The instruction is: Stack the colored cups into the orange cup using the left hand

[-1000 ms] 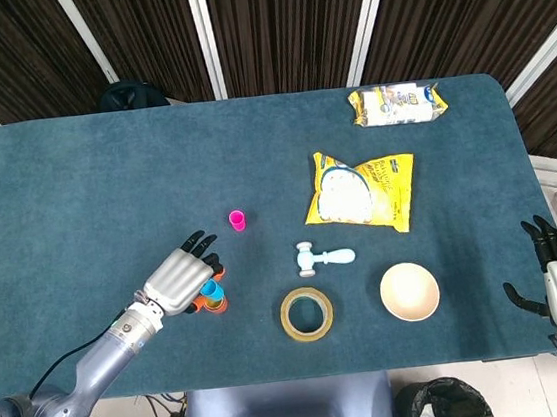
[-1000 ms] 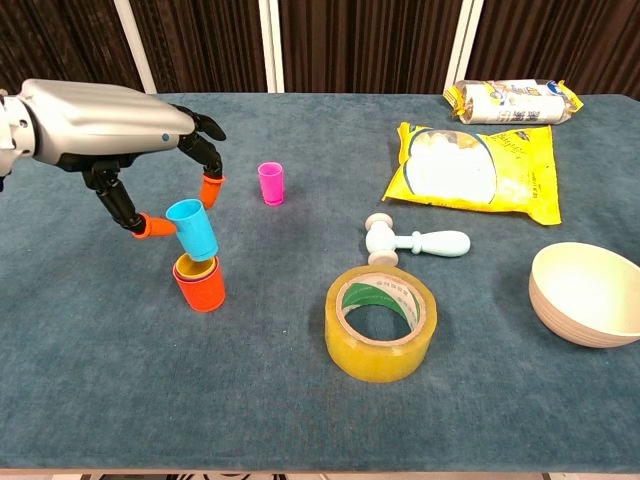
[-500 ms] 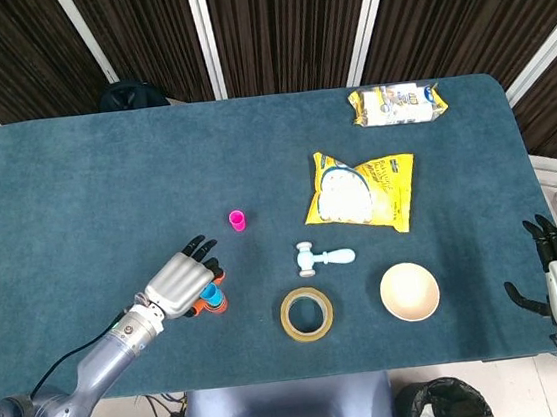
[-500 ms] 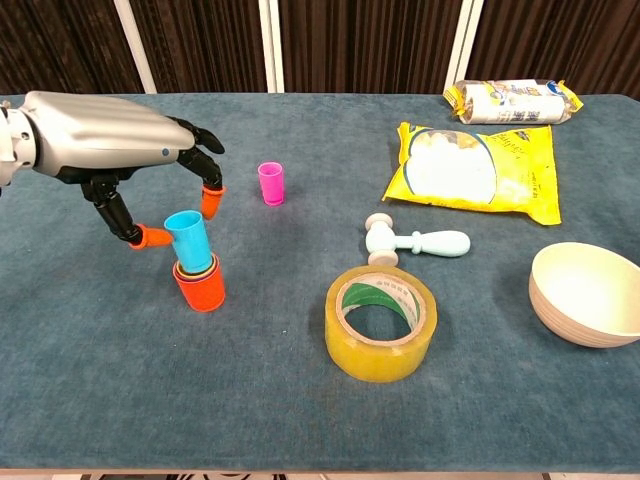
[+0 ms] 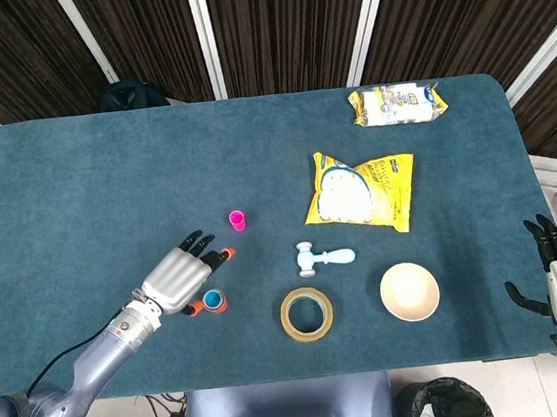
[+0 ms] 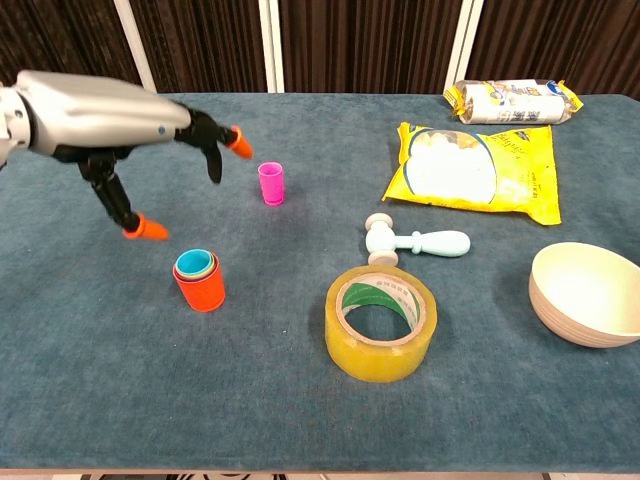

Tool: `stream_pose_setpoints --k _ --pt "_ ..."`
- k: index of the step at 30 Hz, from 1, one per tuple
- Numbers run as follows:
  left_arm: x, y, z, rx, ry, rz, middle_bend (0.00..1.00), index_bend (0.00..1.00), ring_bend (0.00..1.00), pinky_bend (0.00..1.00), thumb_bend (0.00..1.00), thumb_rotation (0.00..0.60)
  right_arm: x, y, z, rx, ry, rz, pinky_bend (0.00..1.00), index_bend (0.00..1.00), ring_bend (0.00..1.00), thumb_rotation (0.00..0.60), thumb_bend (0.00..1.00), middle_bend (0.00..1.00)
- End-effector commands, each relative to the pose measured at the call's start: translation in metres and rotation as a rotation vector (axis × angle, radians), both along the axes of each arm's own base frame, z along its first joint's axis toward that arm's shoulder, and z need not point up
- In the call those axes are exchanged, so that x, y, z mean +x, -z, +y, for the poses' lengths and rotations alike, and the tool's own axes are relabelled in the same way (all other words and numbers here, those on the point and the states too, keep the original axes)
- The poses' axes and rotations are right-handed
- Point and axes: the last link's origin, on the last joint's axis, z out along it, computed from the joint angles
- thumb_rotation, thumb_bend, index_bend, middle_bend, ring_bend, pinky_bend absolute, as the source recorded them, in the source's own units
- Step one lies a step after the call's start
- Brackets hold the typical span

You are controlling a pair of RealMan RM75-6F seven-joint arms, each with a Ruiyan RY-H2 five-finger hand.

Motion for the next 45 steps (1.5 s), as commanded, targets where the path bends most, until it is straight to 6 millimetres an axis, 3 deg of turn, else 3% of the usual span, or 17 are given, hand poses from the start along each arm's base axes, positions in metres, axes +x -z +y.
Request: stream_pose_setpoints --k 1,8,16,30,45 --pt "-0.001 -0.008 0.018 0.102 -0.006 -0.064 0.24 0.10 0.00 0.05 0.19 0.600 0.000 0.001 0.000 0.004 0.001 0.001 0.00 0.10 0.10 0.600 0.32 0.05" --pt "0.010 -0.014 0.061 0.174 -0.044 -0.088 0.24 0.10 0.00 0.05 0.19 0.600 0.000 0.005 0.000 0.014 0.002 0.008 0.00 0.10 0.10 0.600 0.32 0.05" --pt "0.015 0.012 0.098 0.183 -0.095 -0.060 0.24 0.10 0.00 0.05 0.19 0.600 0.000 0.005 -0.001 0.013 0.005 0.002 0.00 0.10 0.10 0.600 0.32 0.05" --pt "0.027 0.065 0.116 0.135 -0.116 -0.043 0.24 0.16 0.00 0.05 0.19 0.600 -0.008 0.007 -0.005 0.027 0.029 -0.013 0.00 0.10 0.10 0.600 0.32 0.05" --pt "0.033 0.092 0.119 0.133 -0.103 -0.002 0.24 0.31 0.00 0.05 0.23 0.600 -0.011 0.002 -0.006 0.011 0.037 -0.031 0.00 0.10 0.10 0.600 0.32 0.05"
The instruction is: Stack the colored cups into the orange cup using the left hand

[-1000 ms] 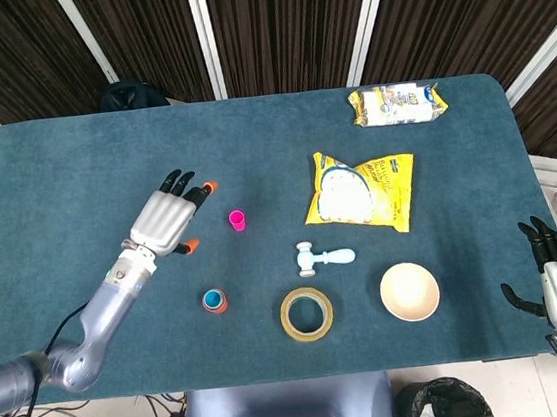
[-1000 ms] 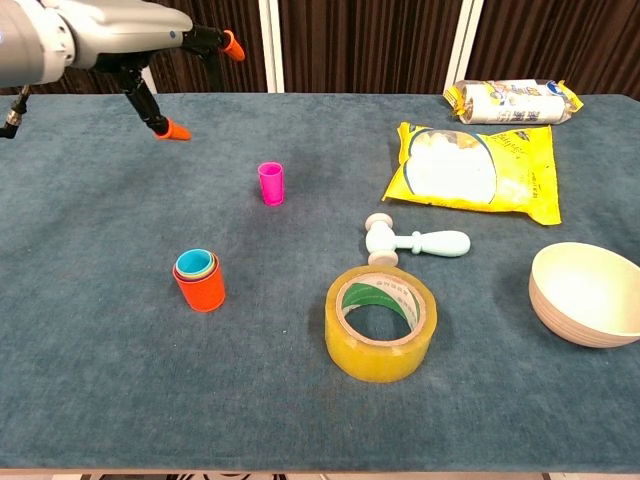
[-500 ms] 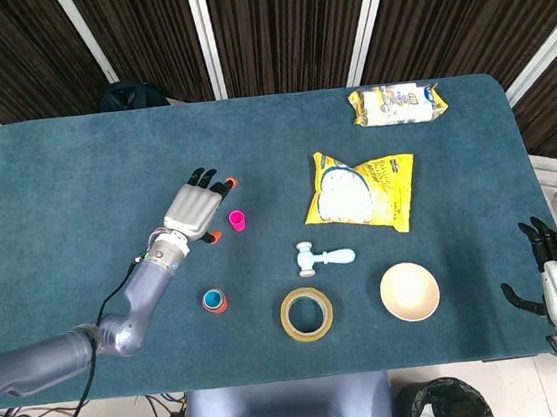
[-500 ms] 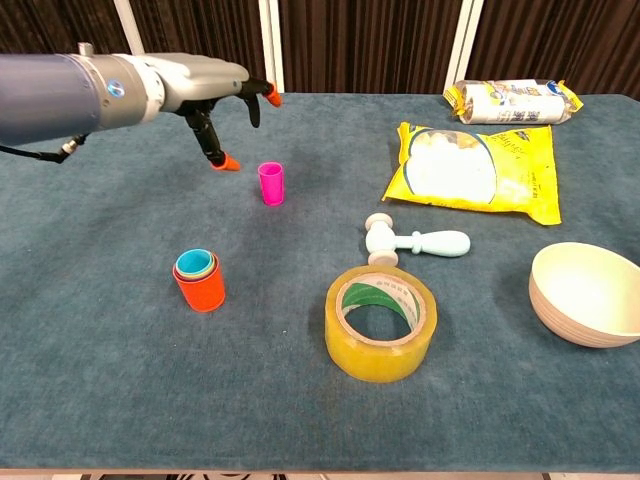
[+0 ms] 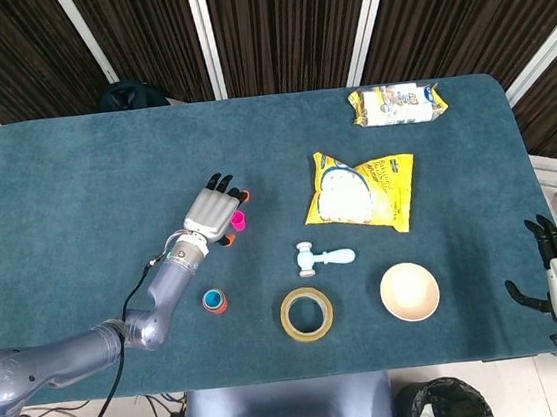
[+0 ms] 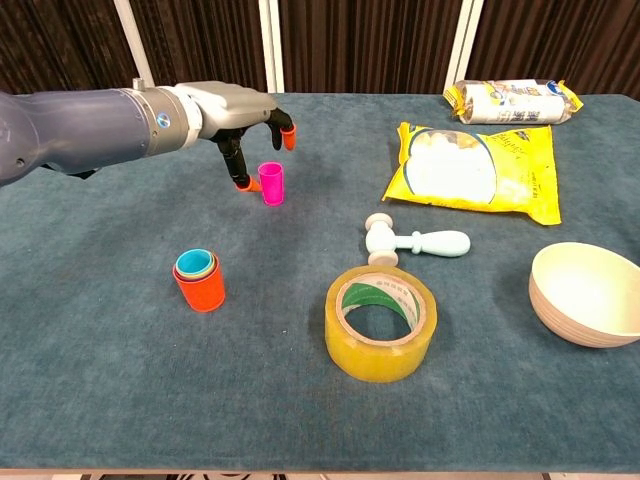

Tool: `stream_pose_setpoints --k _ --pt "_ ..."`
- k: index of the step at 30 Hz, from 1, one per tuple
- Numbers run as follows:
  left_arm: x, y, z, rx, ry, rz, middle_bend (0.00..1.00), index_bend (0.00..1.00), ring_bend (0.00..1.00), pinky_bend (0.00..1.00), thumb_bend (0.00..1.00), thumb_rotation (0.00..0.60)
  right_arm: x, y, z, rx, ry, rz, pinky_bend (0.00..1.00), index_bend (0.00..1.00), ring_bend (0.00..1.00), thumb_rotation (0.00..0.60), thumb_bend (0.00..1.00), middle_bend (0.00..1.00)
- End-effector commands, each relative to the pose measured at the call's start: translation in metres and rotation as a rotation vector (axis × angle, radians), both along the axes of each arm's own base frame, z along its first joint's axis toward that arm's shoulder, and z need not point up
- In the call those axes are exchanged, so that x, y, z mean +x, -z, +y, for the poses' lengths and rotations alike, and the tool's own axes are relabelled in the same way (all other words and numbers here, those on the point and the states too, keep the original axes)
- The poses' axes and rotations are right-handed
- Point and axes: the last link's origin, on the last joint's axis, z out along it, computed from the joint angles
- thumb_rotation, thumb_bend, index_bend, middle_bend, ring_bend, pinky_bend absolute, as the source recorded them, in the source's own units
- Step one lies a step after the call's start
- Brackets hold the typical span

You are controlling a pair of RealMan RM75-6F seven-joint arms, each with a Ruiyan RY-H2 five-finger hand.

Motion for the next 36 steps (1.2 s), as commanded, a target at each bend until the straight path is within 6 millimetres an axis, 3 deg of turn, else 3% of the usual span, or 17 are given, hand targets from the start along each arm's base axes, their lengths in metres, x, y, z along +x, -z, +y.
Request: stream_pose_setpoints --k 1,36 --pt "0.002 0.001 0.000 0.001 0.003 0.000 0.24 0.32 0.00 0.05 0.24 0.600 0.000 0.000 0.000 -0.001 0.001 -0.001 0.00 0.10 0.10 0.600 0.32 0.05" --pt "-0.008 0.017 0.008 0.023 0.005 0.057 0.27 0.42 0.00 0.05 0.27 0.600 -0.006 0.005 -0.003 0.014 0.022 0.013 0.00 0.10 0.10 0.600 0.32 0.05"
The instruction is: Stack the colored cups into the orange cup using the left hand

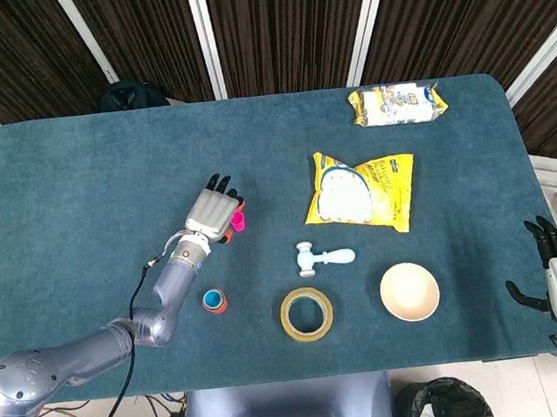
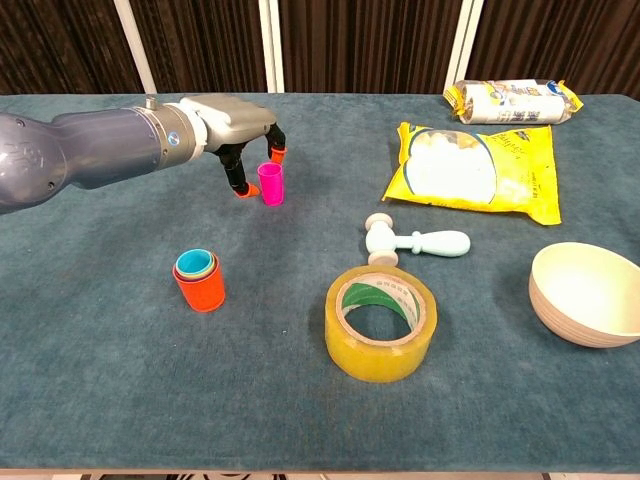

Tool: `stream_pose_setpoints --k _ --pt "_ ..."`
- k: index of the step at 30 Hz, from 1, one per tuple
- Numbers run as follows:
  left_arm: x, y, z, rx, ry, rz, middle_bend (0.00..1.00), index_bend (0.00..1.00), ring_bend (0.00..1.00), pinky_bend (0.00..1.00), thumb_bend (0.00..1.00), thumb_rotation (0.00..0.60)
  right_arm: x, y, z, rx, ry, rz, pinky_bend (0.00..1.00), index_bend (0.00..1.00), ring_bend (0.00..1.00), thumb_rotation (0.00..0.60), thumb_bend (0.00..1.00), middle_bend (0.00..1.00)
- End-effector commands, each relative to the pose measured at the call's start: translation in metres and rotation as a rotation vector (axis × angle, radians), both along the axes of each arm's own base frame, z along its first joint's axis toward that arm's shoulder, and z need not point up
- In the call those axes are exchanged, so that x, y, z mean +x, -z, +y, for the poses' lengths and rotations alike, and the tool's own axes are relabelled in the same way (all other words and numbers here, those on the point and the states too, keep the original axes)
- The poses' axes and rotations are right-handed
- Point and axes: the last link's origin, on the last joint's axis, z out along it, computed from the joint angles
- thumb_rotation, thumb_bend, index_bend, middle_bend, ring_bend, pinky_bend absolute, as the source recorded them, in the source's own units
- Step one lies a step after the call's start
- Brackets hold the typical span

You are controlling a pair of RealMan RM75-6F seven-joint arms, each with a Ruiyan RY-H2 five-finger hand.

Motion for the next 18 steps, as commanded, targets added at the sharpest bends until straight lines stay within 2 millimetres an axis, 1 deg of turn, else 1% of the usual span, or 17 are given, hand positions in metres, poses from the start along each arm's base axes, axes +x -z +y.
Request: stream_pose_setpoints --k 1,15,18 --pt "0.0016 0.0016 0.0003 -0.002 0.005 -0.003 0.27 0.43 0.00 0.05 0.27 0.600 -0.0003 0.0010 -0.0004 0.002 0.001 -0.002 0.00 0.10 0.10 0.600 0.32 0.05" --pt "0.0021 0.0019 0.0012 0.008 0.025 0.002 0.28 0.43 0.00 0.05 0.28 0.600 -0.0003 0.0024 -0.0001 0.007 0.002 0.000 0.00 0.10 0.10 0.600 0.32 0.05" --pt "0.0025 0.0024 0.0013 0.007 0.027 0.005 0.29 0.44 0.00 0.05 0.30 0.600 -0.0005 0.0029 0.0000 0.009 0.003 -0.001 0.00 0.10 0.10 0.600 0.32 0.05"
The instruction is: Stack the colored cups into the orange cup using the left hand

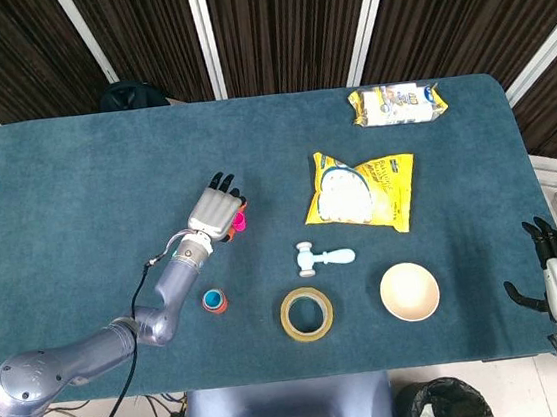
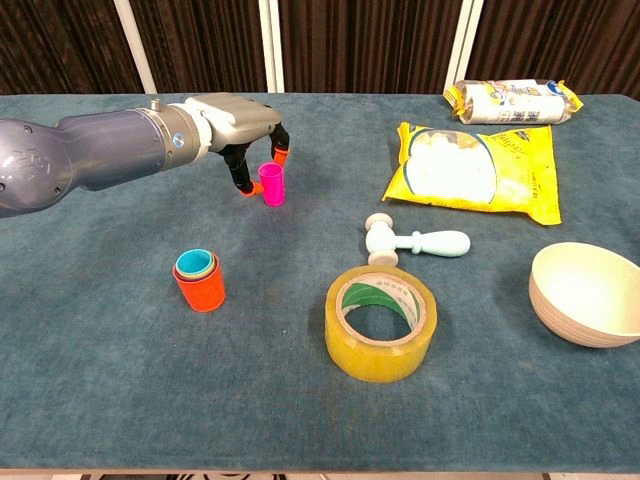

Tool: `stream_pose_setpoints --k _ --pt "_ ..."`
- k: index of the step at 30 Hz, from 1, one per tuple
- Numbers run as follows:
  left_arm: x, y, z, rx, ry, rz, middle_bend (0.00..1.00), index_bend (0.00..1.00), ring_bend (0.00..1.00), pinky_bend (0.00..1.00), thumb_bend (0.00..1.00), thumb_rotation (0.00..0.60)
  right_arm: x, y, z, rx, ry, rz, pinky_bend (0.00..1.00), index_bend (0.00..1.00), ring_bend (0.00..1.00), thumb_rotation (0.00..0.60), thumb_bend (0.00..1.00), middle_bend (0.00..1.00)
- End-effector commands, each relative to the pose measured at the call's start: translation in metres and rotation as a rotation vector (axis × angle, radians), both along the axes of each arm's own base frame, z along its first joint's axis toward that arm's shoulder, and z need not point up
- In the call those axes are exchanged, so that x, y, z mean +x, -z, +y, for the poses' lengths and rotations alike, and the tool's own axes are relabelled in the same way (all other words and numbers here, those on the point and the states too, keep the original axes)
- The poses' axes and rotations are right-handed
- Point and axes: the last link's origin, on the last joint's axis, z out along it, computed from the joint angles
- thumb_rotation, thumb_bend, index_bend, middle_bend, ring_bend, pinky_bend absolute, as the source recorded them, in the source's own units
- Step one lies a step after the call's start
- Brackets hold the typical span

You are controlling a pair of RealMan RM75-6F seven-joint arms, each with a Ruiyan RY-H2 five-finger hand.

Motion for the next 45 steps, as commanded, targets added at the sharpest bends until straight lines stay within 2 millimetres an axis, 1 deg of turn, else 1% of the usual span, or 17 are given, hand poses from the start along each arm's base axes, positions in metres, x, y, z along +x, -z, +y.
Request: stream_pose_setpoints --k 1,8,14,20,24,28,29,33,34,38,39,45 --pt "0.001 0.000 0.000 -0.001 0.002 0.000 0.29 0.45 0.00 0.05 0.31 0.600 0.000 0.000 0.000 0.001 -0.001 -0.001 0.00 0.10 0.10 0.600 0.32 0.05" --pt "0.003 0.001 -0.001 0.000 0.013 0.007 0.31 0.47 0.00 0.05 0.36 0.600 0.000 0.000 0.000 0.000 -0.003 -0.004 0.00 0.10 0.10 0.600 0.32 0.05" --pt "0.005 0.000 -0.001 0.006 0.014 0.004 0.31 0.48 0.00 0.05 0.37 0.600 0.001 -0.001 0.001 -0.003 -0.003 -0.004 0.00 0.11 0.10 0.600 0.32 0.05" --pt "0.012 -0.014 -0.002 0.017 0.027 -0.034 0.31 0.48 0.00 0.05 0.37 0.600 0.001 -0.002 0.001 -0.005 -0.005 -0.007 0.00 0.11 0.10 0.600 0.32 0.05" --pt "0.020 -0.038 -0.010 0.026 0.066 -0.059 0.31 0.47 0.00 0.05 0.37 0.600 0.002 -0.002 0.001 -0.003 -0.009 -0.008 0.00 0.11 0.10 0.600 0.32 0.05" --pt "0.021 -0.066 -0.025 0.007 0.060 -0.110 0.31 0.47 0.00 0.05 0.36 0.600 0.003 -0.001 0.001 -0.001 -0.014 -0.009 0.00 0.11 0.10 0.600 0.32 0.05" --pt "0.019 -0.076 -0.032 -0.007 0.053 -0.115 0.31 0.47 0.00 0.05 0.36 0.600 0.004 -0.001 0.002 -0.001 -0.016 -0.009 0.00 0.11 0.10 0.600 0.32 0.05" --pt "0.011 -0.101 -0.049 -0.042 0.040 -0.113 0.31 0.47 0.00 0.05 0.36 0.600 0.007 0.000 0.003 0.001 -0.024 -0.009 0.00 0.11 0.10 0.600 0.32 0.05" --pt "0.008 -0.111 -0.057 -0.051 0.040 -0.115 0.31 0.47 0.00 0.05 0.36 0.600 0.008 0.000 0.003 0.001 -0.027 -0.008 0.00 0.11 0.10 0.600 0.32 0.05" --pt "-0.002 -0.132 -0.077 -0.071 0.033 -0.134 0.31 0.47 0.00 0.05 0.36 0.600 0.009 0.000 0.004 0.000 -0.029 -0.007 0.00 0.11 0.10 0.600 0.32 0.05" --pt "-0.007 -0.139 -0.084 -0.077 0.029 -0.139 0.31 0.47 0.00 0.05 0.36 0.600 0.010 0.000 0.004 0.001 -0.030 -0.007 0.00 0.11 0.10 0.600 0.32 0.05" --pt "-0.033 -0.159 -0.113 -0.104 0.023 -0.122 0.31 0.47 0.00 0.05 0.36 0.600 0.010 0.001 0.004 0.006 -0.030 -0.006 0.00 0.11 0.10 0.600 0.32 0.05"
